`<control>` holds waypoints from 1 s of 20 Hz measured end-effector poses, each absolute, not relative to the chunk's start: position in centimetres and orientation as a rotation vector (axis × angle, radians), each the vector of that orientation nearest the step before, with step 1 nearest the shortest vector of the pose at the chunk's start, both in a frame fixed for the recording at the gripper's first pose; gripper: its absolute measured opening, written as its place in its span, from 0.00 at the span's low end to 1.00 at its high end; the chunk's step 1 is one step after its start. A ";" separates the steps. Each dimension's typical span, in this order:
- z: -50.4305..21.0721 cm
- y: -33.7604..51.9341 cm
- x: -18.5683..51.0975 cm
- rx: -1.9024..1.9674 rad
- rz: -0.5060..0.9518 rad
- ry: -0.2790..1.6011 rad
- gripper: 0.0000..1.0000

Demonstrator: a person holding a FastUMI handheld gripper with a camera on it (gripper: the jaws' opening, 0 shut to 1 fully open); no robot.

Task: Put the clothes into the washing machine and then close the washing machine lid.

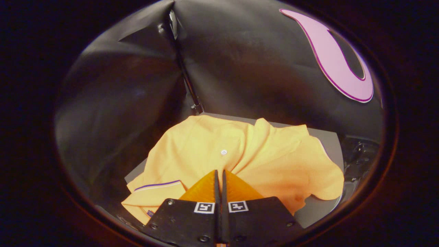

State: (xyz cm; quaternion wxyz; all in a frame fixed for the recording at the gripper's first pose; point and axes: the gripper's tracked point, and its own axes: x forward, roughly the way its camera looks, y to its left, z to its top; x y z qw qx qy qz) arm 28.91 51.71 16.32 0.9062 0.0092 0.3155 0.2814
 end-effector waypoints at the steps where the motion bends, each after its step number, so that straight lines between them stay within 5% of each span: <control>1: 16.2 51.2 28.9 0.025 0.564 0.650 0.01; 10: 19.0 40.1 30.8 -0.126 0.173 0.553 0.00; 20: 17.6 40.2 30.3 -0.115 -0.169 0.534 0.00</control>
